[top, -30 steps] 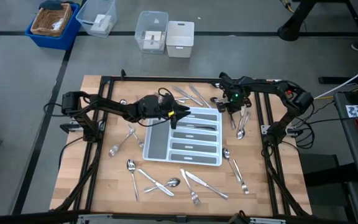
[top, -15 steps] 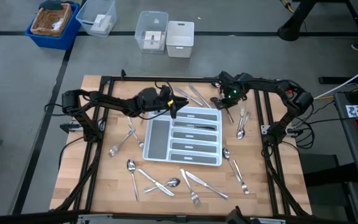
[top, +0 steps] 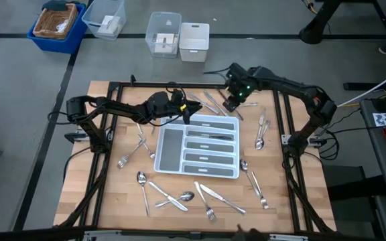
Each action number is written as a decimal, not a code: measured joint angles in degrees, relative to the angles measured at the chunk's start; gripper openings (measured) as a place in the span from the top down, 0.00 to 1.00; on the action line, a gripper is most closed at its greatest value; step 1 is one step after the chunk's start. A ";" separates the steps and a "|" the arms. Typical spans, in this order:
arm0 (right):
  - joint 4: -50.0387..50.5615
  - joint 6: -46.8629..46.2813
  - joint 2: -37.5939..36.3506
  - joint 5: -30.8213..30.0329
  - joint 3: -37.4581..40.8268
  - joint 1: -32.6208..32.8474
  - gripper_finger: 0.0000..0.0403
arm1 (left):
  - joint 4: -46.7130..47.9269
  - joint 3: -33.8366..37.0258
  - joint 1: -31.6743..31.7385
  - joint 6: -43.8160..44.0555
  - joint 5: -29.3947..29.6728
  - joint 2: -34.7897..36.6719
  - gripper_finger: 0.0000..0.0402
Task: Sort silverware
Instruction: Put the knife into the organizer tray
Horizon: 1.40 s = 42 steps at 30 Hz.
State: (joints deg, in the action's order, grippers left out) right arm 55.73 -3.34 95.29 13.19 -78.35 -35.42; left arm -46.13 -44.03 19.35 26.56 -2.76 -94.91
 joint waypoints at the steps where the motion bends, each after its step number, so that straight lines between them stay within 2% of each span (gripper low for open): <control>1: -0.45 1.58 0.00 -0.04 0.00 1.23 0.93 | 0.00 0.00 0.08 -0.24 0.00 0.00 0.70; 5: -0.65 8.13 0.00 -0.04 0.00 6.25 0.93 | 1.95 0.02 0.71 -0.49 -1.24 1.30 0.70; 10: -2.16 12.98 0.02 -0.04 0.00 11.95 0.93 | 10.91 0.02 2.02 -0.67 -5.76 6.46 0.70; 15: -5.22 15.87 0.46 -0.04 0.00 16.67 0.93 | 25.97 0.02 2.46 -2.34 -11.12 14.22 0.70; 20: -9.07 17.61 0.55 -0.10 1.96 19.90 0.93 | 41.45 0.02 1.74 -3.01 -11.65 22.63 0.70; 26: -13.69 19.05 0.55 -2.79 6.61 21.73 0.93 | 58.28 0.02 -0.14 -1.48 -11.67 31.88 0.70; 31: -18.14 19.11 0.55 -3.10 10.50 22.03 0.93 | 67.85 0.02 -2.68 2.21 -11.60 37.61 0.70; 36: -23.18 19.15 0.55 -3.09 14.20 22.03 0.93 | 72.72 0.02 -5.50 4.63 -11.26 40.47 0.70; 42: -27.87 19.30 0.55 -3.08 18.57 22.01 0.93 | 78.97 0.02 -8.66 6.73 -11.24 40.57 0.70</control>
State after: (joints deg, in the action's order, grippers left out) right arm 27.86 15.97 95.83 10.11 -59.78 -13.41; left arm 32.84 -44.01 10.70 33.29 -14.01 -54.35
